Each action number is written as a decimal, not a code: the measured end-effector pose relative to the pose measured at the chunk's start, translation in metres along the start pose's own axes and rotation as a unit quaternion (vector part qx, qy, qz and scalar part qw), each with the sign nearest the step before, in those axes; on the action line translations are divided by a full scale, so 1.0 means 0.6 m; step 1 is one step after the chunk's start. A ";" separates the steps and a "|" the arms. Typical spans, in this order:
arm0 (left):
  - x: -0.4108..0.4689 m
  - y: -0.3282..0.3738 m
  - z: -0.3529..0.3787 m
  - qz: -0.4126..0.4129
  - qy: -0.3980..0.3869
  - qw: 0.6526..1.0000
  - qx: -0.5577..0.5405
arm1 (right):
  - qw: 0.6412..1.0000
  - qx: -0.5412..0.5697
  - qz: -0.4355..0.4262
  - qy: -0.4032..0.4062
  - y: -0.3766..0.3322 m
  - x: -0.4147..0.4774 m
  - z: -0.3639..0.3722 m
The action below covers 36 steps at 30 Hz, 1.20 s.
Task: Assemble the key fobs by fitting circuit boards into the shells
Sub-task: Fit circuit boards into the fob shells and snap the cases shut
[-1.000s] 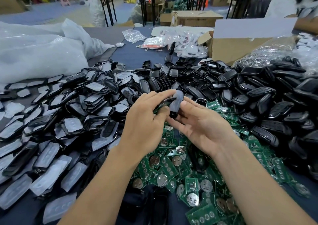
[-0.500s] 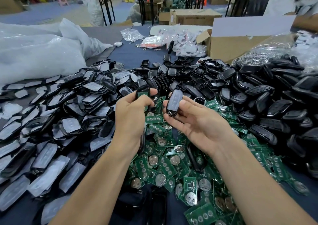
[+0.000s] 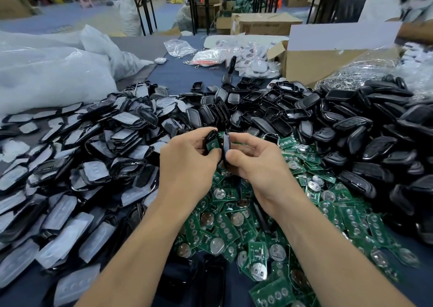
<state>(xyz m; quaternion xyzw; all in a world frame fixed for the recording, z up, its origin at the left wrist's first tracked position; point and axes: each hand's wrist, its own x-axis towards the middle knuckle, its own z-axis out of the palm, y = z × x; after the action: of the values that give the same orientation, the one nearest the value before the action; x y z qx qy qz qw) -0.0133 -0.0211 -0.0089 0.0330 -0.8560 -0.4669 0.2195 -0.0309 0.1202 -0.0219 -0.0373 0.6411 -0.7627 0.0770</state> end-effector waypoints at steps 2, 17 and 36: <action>-0.006 0.007 0.000 0.027 0.005 0.999 0.035 | 1.000 -0.027 -0.016 0.001 0.002 0.000 0.003; 0.006 -0.007 -0.003 -0.073 -0.150 0.968 -0.186 | 0.989 -0.122 -0.072 0.052 0.008 0.005 -0.009; 0.020 -0.029 -0.020 -0.098 -0.213 0.946 -0.224 | 0.932 -0.327 -0.138 0.074 0.009 -0.008 -0.008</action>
<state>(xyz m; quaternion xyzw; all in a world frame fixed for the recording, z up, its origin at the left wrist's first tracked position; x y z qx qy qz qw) -0.0219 -0.0435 -0.0134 -0.0337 -0.7487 -0.6619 -0.0127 -0.0265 0.1251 -0.0276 -0.0917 0.8476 -0.5141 -0.0936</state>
